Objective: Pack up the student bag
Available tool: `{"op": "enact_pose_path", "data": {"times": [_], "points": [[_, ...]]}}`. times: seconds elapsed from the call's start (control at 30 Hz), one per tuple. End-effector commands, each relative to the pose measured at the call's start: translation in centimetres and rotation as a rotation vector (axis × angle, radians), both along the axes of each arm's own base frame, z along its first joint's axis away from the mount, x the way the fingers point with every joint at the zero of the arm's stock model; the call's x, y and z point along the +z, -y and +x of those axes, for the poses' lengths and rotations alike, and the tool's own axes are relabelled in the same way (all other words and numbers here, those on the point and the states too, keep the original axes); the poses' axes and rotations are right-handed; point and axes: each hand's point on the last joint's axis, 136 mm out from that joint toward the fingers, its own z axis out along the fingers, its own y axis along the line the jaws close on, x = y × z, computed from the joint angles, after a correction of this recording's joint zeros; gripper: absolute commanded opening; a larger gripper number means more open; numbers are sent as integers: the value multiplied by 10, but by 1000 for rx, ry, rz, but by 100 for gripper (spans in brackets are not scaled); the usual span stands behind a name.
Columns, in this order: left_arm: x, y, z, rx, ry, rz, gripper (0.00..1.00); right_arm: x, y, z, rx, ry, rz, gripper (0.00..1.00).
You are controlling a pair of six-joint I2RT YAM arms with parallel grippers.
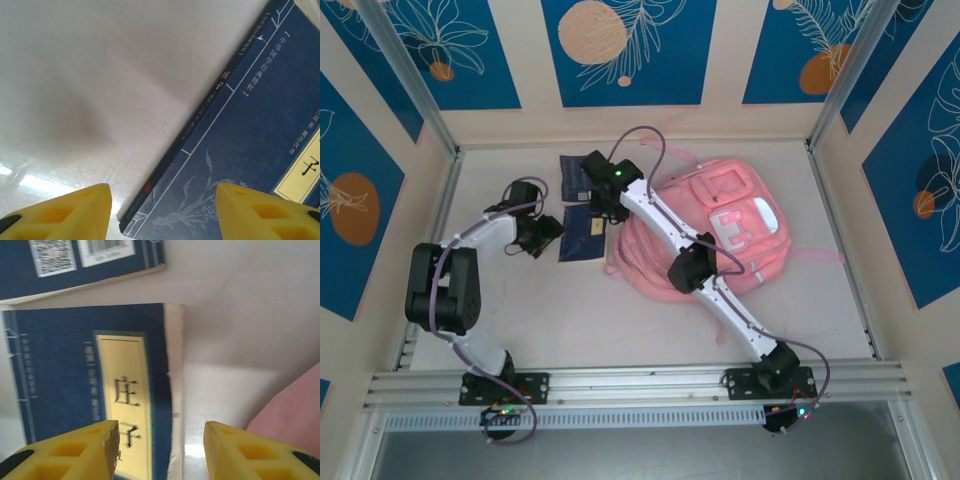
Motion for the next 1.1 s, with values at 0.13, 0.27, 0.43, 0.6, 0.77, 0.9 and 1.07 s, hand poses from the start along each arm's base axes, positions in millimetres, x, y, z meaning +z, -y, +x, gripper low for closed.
{"op": "enact_pose_path", "data": {"times": [0.13,0.27,0.43,0.6,0.77,0.9,1.07], "points": [[-12,4,6,11,-27,-46,56,-27,10,-5,5,-42,-66,49],[-24,10,3,8,-59,-79,54,-39,-18,-18,105,-99,31,45],[-28,17,2,-14,-68,-95,51,-22,-48,-27,213,-73,132,39],[-25,19,0,-30,-68,-96,48,10,-51,-28,228,-57,194,29],[-22,19,-4,-37,-66,-89,47,46,-56,-34,266,-37,251,21],[-18,20,-8,-41,-70,-93,46,58,-65,-43,286,-66,321,8],[-1,18,-19,-53,-58,-85,50,66,-76,-57,315,-107,378,0]]}}
